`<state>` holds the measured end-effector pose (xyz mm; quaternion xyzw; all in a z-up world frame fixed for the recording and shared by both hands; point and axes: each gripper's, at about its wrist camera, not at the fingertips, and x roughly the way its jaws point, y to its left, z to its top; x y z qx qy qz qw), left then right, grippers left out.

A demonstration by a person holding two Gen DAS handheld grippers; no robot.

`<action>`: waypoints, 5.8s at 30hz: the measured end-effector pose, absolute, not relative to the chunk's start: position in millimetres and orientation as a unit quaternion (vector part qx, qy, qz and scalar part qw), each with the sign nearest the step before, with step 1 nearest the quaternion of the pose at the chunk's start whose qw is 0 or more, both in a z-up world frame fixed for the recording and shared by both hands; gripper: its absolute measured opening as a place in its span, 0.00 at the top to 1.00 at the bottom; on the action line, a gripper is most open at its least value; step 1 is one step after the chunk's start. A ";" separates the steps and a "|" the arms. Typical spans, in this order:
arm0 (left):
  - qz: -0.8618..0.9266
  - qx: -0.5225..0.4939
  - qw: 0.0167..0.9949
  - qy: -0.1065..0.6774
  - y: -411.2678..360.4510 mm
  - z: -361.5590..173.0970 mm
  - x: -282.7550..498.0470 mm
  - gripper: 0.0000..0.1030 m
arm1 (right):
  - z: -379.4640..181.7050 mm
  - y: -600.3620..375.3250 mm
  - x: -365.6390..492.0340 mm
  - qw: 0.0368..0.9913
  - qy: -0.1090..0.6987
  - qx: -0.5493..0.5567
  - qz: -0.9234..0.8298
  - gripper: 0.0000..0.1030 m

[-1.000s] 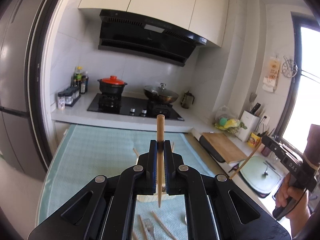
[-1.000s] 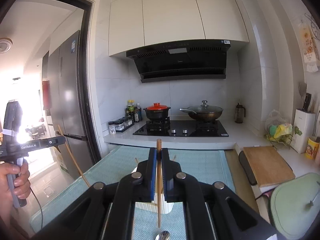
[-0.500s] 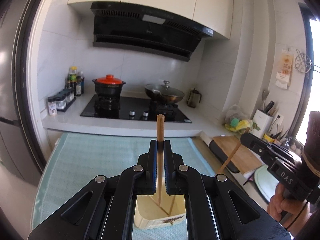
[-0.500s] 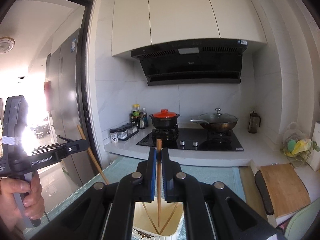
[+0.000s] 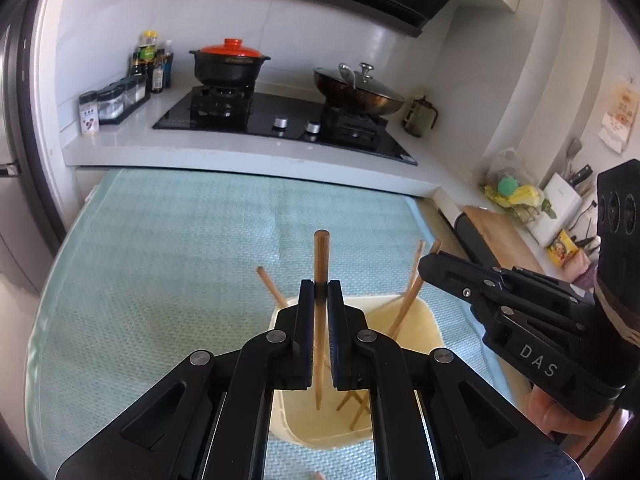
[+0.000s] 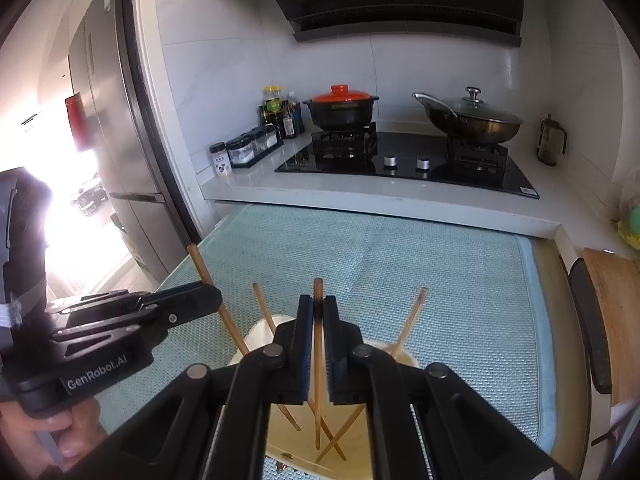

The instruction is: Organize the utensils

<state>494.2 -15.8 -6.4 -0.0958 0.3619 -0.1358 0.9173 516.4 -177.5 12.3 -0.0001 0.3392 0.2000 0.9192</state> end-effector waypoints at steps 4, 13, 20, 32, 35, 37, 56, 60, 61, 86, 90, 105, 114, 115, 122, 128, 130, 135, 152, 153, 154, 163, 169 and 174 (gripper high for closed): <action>-0.117 -0.097 0.912 0.381 -12.7 -10.0 504.3 0.65 | 7.1 -175.3 530.2 0.918 0.350 0.005 0.188 0.88; -0.108 -0.056 0.928 0.353 27.0 23.4 427.1 0.13 | 72.8 -208.9 462.7 0.954 0.250 0.007 0.167 0.51; -0.041 0.024 0.937 0.345 53.1 0.0 312.5 0.00 | 80.3 -250.9 348.8 0.963 0.227 -0.043 0.138 0.37; 0.052 -0.004 0.916 0.397 66.9 -113.3 192.1 0.01 | -57.0 -290.2 174.8 0.961 0.277 -0.020 0.011 0.29; 0.081 0.004 0.919 0.386 65.2 -127.9 176.3 0.01 | -95.2 -285.0 153.2 0.955 0.293 -0.040 -0.012 0.29; 0.075 -0.006 0.913 0.400 63.9 -134.6 174.4 0.01 | -114.2 -282.4 145.0 0.950 0.307 -0.055 -0.009 0.29; 0.016 -0.083 0.891 0.445 55.3 -155.3 170.2 0.01 | -144.7 -265.3 134.3 0.937 0.349 -0.030 0.018 0.25; 0.016 -0.084 0.888 0.452 52.4 -157.2 175.0 0.01 | -144.8 -267.6 135.5 0.936 0.351 -0.029 0.014 0.26; 0.015 -0.084 0.887 0.454 51.0 -157.4 176.7 0.01 | -144.8 -267.8 136.1 0.936 0.352 -0.029 0.014 0.26; 0.065 -0.039 0.865 0.496 35.8 -186.6 269.8 0.01 | -137.7 -273.7 139.5 0.933 0.358 -0.011 0.028 0.26; 0.065 -0.044 0.865 0.496 42.0 -187.3 271.7 0.01 | -140.0 -271.3 155.7 0.925 0.378 -0.003 0.036 0.26; 0.037 -0.028 0.859 0.510 56.6 -189.9 310.7 0.01 | -176.8 -235.7 302.5 0.892 0.449 0.037 0.048 0.26; 0.008 -0.027 0.857 0.515 63.7 -183.8 339.5 0.28 | -181.3 -204.5 333.6 0.894 0.448 -0.016 0.016 0.34; 0.004 -0.029 0.856 0.517 62.8 -182.6 342.3 0.34 | -180.7 -203.9 334.6 0.895 0.446 -0.016 0.014 0.35; -0.011 -0.013 0.858 0.514 42.1 -179.8 337.5 0.82 | -176.9 -204.3 346.5 0.898 0.439 -0.010 0.007 0.58; -0.023 -0.026 0.870 0.492 42.2 -180.0 332.6 0.96 | -174.9 -214.1 347.6 0.905 0.425 0.007 0.026 0.59; -0.026 -0.043 0.875 0.482 45.0 -175.2 328.7 0.96 | -169.9 -221.0 342.1 0.910 0.412 0.026 0.038 0.59; -0.034 -0.077 0.897 0.433 48.0 -143.4 311.5 0.96 | -142.8 -235.6 321.5 0.926 0.369 0.048 0.064 0.59; -0.089 -0.154 0.933 0.312 64.4 -51.7 245.6 0.96 | -39.7 -247.1 227.2 0.962 0.240 0.045 0.120 0.59; -0.091 -0.158 0.934 0.307 65.8 -48.7 244.9 0.96 | -35.9 -247.0 225.0 0.964 0.234 0.043 0.120 0.59; -0.095 -0.162 0.934 0.303 67.8 -45.6 244.0 0.96 | -32.6 -247.1 224.3 0.965 0.230 0.041 0.119 0.59; -0.121 -0.204 0.936 0.261 82.8 -30.5 244.8 0.96 | -0.5 -245.2 221.1 0.971 0.201 0.025 0.128 0.59; -0.131 -0.224 0.933 0.251 89.7 -26.8 245.9 0.96 | 17.1 -242.8 217.8 0.973 0.187 0.014 0.136 0.59; -0.131 -0.233 0.927 0.262 92.7 -35.3 247.6 0.95 | 25.9 -243.9 213.5 0.974 0.176 0.019 0.143 0.59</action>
